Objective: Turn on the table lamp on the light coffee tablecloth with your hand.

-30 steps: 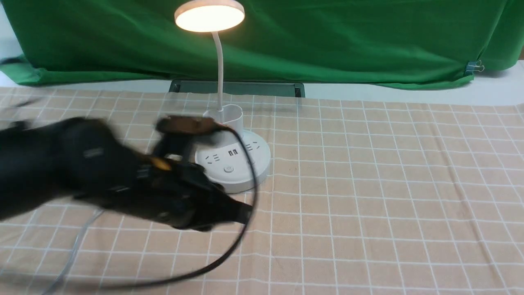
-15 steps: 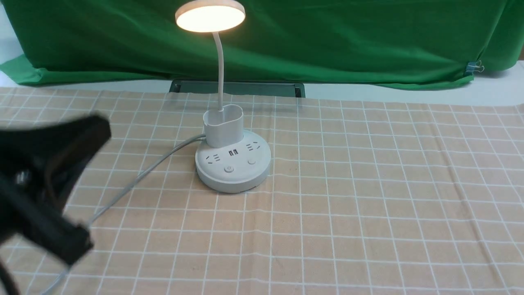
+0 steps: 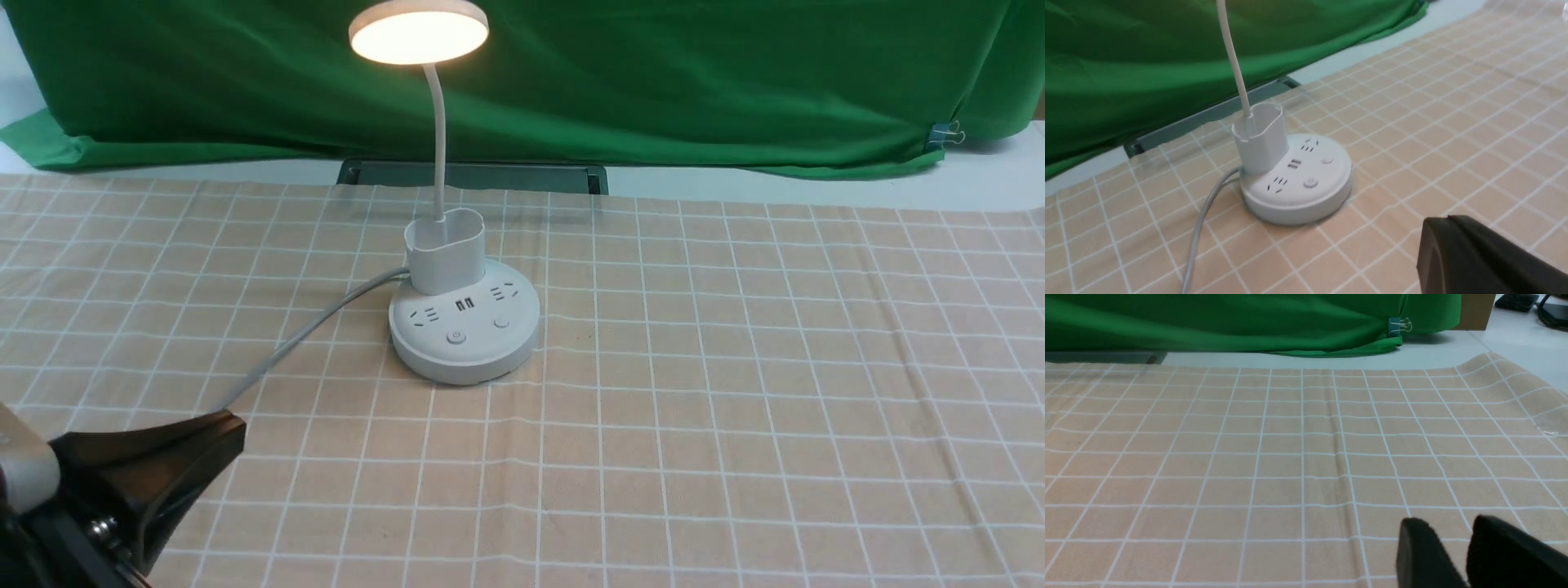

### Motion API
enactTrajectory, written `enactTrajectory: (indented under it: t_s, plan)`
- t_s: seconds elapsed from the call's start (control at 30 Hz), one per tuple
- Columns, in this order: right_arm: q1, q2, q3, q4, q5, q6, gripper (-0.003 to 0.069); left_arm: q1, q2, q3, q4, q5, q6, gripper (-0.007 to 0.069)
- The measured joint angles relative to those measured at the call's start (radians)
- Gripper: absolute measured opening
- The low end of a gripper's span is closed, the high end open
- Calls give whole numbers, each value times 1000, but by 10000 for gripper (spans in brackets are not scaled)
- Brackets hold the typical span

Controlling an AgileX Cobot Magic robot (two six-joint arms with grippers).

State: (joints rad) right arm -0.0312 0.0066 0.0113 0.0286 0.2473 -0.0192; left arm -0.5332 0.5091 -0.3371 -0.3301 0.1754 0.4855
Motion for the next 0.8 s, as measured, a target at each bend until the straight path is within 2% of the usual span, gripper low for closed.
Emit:
enactTrajectory:
  t_s: [0.07, 0.2, 0.3, 0.37, 0.57, 0.73, 0.8]
  plan:
    - [0, 0, 0, 0, 0, 0, 239, 0, -5, 10, 9, -9, -18, 0]
    - [0, 0, 0, 0, 0, 0, 239, 43, -70, 97, 125, -149, -134, 0]
    - [0, 0, 0, 0, 0, 0, 239, 148, -171, 170, 203, -218, -290, 0]
    - [0, 0, 0, 0, 0, 0, 239, 221, -225, 200, 215, -219, -341, 0]
    - [0, 0, 0, 0, 0, 0, 239, 398, -408, 313, 223, -195, -416, 0]
    - [0, 0, 0, 0, 0, 0, 239, 436, -487, 341, 224, -92, -520, 0]
    - [0, 0, 0, 0, 0, 1, 239, 437, -505, 341, 224, 10, -567, 0]
